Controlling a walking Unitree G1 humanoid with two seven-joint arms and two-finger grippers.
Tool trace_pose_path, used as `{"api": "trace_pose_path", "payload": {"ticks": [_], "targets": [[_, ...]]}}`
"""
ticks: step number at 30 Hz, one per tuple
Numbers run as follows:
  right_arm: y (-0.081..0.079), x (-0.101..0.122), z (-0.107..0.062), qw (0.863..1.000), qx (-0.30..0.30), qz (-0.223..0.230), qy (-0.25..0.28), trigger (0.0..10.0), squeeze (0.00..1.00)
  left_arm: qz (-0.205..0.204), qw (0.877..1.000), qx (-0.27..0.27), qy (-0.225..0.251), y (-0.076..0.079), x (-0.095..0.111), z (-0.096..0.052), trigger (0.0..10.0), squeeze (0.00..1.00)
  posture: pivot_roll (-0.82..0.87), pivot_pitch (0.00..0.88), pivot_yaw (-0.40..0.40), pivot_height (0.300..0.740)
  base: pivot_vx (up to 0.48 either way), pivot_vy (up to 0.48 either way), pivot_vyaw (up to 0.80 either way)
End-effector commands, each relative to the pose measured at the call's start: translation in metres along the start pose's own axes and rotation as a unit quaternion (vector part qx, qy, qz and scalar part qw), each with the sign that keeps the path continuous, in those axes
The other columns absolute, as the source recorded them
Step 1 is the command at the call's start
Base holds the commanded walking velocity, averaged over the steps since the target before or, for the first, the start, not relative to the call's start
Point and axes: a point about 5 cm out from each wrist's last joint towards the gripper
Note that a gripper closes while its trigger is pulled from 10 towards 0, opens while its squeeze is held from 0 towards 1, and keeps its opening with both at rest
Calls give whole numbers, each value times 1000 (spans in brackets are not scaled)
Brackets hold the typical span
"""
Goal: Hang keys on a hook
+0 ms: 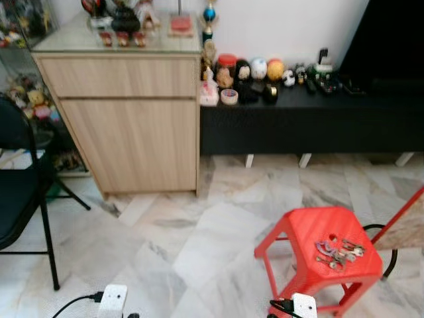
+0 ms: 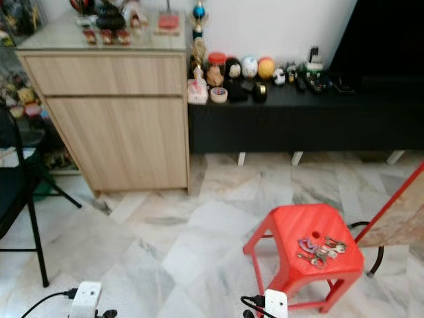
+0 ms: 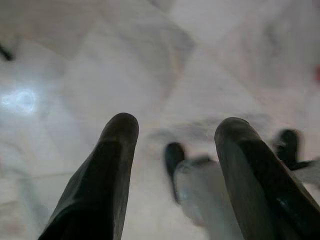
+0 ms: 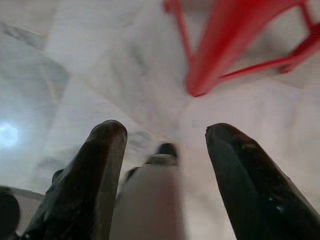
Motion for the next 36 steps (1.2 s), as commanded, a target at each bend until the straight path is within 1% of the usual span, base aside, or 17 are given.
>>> {"api": "trace_pose_path", "payload": {"ticks": [1,23,31,36], "targets": [[-2,1,0,1000,2,1,1,10000,0,11,1000,1,-11,-5,-4,-1,10000,0,41,0,-38,740,0,-472,0],[-1,1,0,1000,2,-3,3,10000,0,14,1000,-1,-7,-3,-1,0,10000,0,38,0,-42,740,0,-443,0],[-1,1,0,1000,0,-3,3,10000,0,0,1000,7,1,-3,0,-1,10000,0,35,0,-46,740,0,0,0],[0,1,0,1000,-1,-4,4,10000,0,-1,1000,6,0,-3,-1,-1,10000,0,35,0,-47,740,0,0,0]]}}
Point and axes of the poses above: a point about 5 cm out from each wrist's last joint towards the gripper, its own z axis pointing out of the wrist towards the gripper, its own x axis along the axis of the wrist's last joint, y = z × x, and after that the axes turned 1 degree about z, right-handed
